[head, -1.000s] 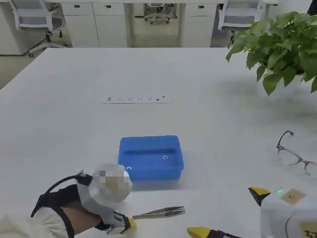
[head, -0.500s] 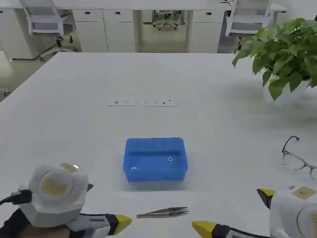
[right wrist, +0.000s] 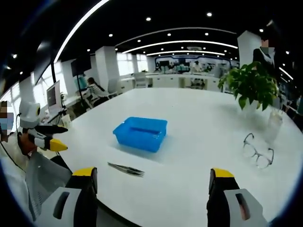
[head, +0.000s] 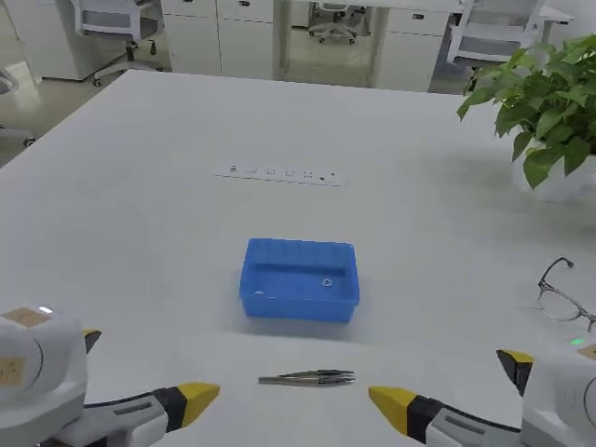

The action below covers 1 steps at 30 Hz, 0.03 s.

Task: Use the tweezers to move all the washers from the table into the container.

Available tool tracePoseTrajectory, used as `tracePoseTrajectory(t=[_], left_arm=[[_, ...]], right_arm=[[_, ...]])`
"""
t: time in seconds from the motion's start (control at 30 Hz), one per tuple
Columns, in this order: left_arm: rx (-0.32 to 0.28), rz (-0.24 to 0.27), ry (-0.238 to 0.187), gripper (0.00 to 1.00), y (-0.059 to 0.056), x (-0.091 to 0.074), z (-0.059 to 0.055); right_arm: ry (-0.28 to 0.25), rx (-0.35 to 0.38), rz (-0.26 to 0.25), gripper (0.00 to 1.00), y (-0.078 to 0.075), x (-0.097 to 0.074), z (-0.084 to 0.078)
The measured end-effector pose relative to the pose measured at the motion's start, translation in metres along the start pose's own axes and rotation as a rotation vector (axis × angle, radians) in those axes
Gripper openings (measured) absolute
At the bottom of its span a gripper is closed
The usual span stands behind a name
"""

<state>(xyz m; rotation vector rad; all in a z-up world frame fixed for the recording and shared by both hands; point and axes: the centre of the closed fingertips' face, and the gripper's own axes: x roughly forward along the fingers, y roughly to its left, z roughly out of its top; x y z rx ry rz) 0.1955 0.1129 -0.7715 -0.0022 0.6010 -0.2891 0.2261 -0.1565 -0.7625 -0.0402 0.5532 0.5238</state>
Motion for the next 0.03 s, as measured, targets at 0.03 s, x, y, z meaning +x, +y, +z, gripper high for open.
tracePoseTrajectory(t=[0.03], left_arm=[[-0.004, 0.001, 0.001, 0.95, 0.0000, -0.0004, -0.0011]], right_arm=[[0.003, 0.000, 0.001, 0.97, 0.0002, 0.0001, -0.0006]])
